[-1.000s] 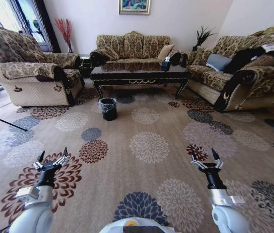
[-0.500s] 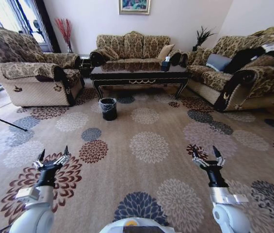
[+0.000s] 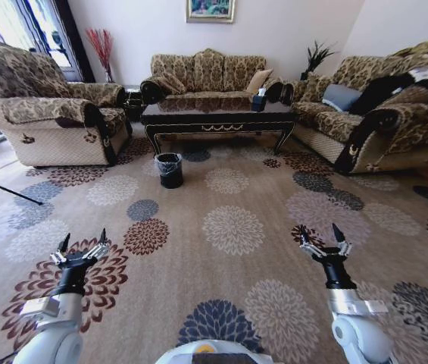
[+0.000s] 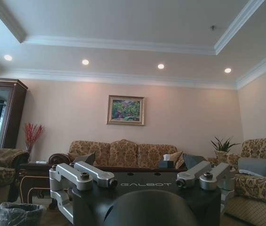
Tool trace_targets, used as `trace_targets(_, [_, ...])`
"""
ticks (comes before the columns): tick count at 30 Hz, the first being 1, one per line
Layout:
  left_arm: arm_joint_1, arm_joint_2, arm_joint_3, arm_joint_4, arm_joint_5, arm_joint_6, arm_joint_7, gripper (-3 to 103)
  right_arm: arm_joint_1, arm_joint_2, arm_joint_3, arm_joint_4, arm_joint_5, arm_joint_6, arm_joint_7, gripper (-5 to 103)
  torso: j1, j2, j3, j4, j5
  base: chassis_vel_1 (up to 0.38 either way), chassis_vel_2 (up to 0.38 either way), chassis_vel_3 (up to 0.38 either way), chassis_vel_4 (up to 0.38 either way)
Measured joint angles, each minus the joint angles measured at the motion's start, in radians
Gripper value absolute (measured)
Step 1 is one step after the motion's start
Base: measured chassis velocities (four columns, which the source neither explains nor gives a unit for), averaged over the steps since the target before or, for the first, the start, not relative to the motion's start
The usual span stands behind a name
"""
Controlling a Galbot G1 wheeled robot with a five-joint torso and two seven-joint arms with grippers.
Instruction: Move to the front of the table and pick up the trash from the floor, then place it into the trash bin.
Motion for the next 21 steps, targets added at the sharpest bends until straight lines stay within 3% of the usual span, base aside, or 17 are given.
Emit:
trace_targets(10, [0.000,0.000,0.000,0.000,-0.001,0.000,0.000,100,0.000,0.001,0.001,0.000,-0.001,0.000,-0.001,100,0.001,0.006,0.004,0.0000,0.0000,0.000,0.000,0.000,0.000])
trace_targets(21, [0.000,0.000,0.000,0.000,-0.001,0.000,0.000,100,0.000,0.001,0.001,0.000,-0.001,0.000,-0.001,100,0.008,0.053,0.045,-0.0001,0.0000,0.000,0.000,0.000,0.000])
